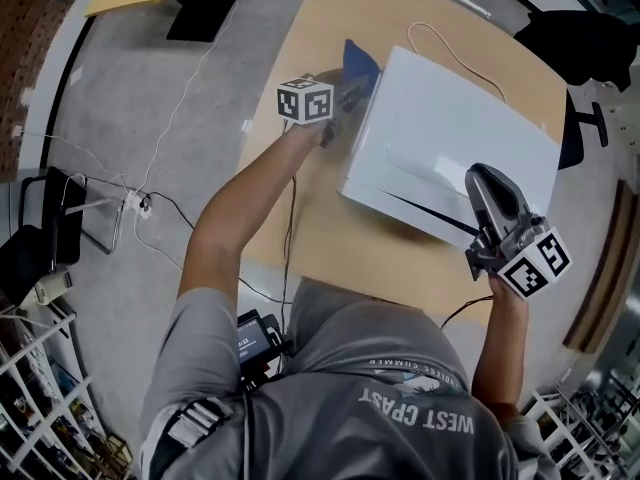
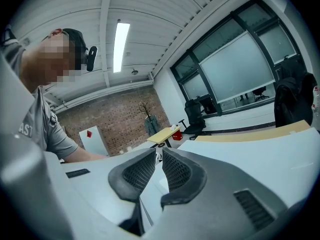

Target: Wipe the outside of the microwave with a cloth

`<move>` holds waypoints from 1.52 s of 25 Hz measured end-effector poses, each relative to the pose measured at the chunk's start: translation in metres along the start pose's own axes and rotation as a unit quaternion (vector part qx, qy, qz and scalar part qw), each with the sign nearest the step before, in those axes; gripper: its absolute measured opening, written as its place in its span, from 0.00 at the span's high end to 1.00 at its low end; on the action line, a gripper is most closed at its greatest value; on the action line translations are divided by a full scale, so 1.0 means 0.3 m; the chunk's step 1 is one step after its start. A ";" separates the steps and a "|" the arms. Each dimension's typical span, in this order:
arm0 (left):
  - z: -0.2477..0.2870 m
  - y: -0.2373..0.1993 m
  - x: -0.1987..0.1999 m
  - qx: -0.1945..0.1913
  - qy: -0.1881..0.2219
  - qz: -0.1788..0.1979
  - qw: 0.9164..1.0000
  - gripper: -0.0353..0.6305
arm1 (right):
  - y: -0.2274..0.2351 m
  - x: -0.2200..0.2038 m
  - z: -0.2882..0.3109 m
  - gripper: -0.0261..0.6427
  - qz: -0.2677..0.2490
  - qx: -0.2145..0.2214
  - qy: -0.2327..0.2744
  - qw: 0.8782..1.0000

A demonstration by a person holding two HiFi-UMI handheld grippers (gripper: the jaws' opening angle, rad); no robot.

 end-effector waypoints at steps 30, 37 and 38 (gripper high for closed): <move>-0.615 0.316 -0.391 -0.042 -0.174 0.122 0.976 0.78 | -0.157 0.065 -0.034 0.90 -0.056 0.013 0.083 0.995; -0.685 0.424 -0.556 -0.045 -0.239 0.124 0.962 0.78 | -0.162 0.074 -0.083 0.90 -0.065 -0.001 0.095 0.993; -0.675 0.440 -0.578 -0.052 -0.247 0.125 0.960 0.78 | -0.150 0.076 -0.093 0.90 -0.068 -0.004 0.096 0.993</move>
Point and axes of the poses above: the fingertips, and each gripper's own axes: z forward along the fingers, y to its right, x out of its top, the point moved 4 cm from there along -z, backward along the fingers, and after that the axes turned 1 degree about -z, right-handed, at the moved point
